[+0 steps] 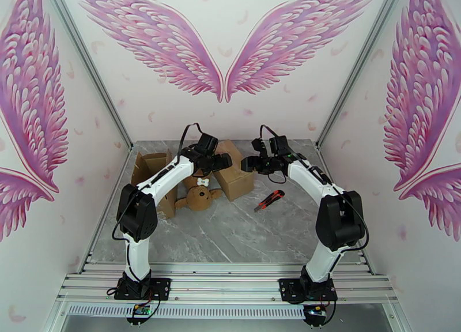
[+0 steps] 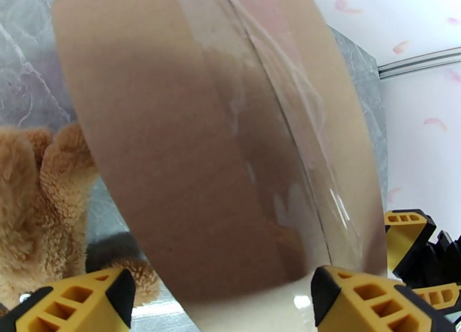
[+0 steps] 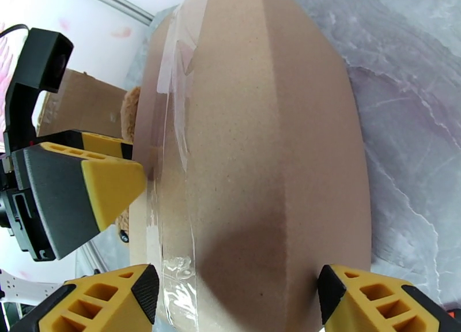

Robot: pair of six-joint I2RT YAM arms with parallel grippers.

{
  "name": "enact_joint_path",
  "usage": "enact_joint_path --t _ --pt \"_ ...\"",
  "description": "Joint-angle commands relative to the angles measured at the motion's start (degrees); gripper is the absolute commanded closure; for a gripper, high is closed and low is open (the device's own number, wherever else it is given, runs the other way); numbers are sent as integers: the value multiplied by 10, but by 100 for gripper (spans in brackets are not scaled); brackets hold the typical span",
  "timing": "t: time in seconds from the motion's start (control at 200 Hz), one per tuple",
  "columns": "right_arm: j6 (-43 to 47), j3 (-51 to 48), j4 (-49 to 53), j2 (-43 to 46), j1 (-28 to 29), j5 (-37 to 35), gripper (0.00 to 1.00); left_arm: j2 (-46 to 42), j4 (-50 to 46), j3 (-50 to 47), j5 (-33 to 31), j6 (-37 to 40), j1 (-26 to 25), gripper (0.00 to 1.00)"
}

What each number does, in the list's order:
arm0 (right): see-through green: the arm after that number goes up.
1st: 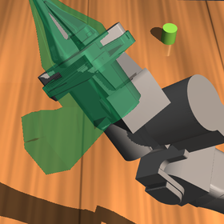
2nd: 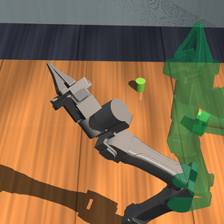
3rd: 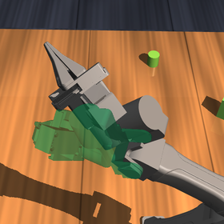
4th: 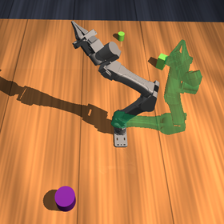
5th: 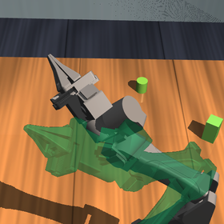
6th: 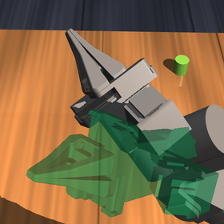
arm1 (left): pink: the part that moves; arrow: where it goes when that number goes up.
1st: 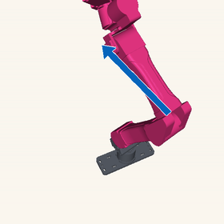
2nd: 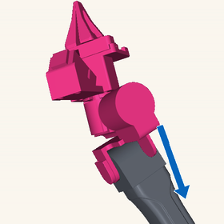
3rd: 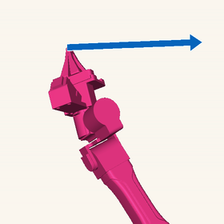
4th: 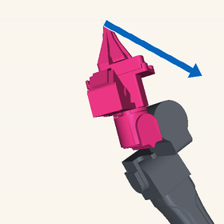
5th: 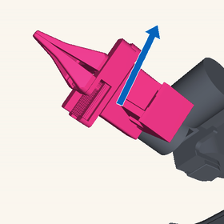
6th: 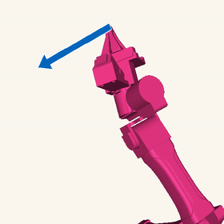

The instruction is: Unpack the express box

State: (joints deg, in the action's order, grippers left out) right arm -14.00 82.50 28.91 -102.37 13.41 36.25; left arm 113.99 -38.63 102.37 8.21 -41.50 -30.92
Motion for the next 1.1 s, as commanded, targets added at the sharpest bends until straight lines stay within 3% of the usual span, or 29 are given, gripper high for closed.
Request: enact_joint_path --t 0.0,0.365,0.765,0.929,1.094 --pt "-12 -25 -10 24 17 6 24 -9 9 -6 29 19 -4 16" --pt "-59 -153 -42 129 39 -21 28 -22 -4 -42 76 51 -35 25" --pt "-109 -287 -27 262 43 -89 26 -117 46 -178 52 15 -95 28" --pt "-118 -290 20 321 42 -195 13 -144 35 -200 15 17 -102 27" --pt "-124 -312 4 413 36 -305 3 -168 26 -196 -18 39 -93 26"
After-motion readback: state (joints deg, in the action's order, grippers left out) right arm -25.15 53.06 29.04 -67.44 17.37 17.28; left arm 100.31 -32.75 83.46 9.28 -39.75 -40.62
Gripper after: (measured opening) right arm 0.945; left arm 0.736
